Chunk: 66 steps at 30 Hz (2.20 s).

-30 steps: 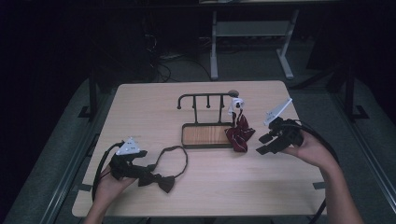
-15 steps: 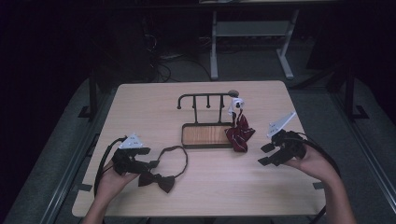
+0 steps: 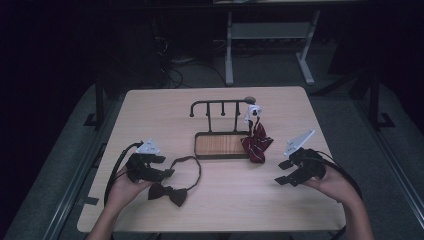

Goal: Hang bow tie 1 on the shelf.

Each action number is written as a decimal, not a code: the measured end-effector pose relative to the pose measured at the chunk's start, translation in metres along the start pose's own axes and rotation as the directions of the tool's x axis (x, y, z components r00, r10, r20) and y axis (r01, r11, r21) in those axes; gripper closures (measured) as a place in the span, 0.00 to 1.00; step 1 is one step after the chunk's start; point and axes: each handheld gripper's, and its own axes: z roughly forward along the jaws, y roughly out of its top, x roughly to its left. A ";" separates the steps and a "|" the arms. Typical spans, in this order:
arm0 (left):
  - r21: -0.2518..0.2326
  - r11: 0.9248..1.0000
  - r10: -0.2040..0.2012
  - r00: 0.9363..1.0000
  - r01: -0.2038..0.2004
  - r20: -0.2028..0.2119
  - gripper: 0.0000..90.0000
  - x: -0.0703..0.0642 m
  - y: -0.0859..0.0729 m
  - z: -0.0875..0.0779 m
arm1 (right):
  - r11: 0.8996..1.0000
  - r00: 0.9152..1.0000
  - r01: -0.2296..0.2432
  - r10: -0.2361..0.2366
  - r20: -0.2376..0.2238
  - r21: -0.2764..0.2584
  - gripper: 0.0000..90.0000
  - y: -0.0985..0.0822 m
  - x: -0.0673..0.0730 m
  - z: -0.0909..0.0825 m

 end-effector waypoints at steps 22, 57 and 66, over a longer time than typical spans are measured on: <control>0.070 0.998 0.004 1.000 -0.006 0.028 0.40 0.009 0.014 0.015 | 1.000 1.000 -0.023 0.023 0.004 0.008 0.42 -0.013 0.007 0.012; 0.254 0.967 -0.028 0.999 0.020 0.025 0.75 0.035 0.037 0.059 | 0.999 0.999 -0.033 0.034 0.034 -0.020 0.39 -0.020 0.011 0.003; 0.282 0.959 -0.037 0.999 0.025 0.040 0.87 0.037 0.035 0.062 | 0.999 0.999 -0.015 0.016 0.038 -0.032 0.42 -0.018 0.013 0.001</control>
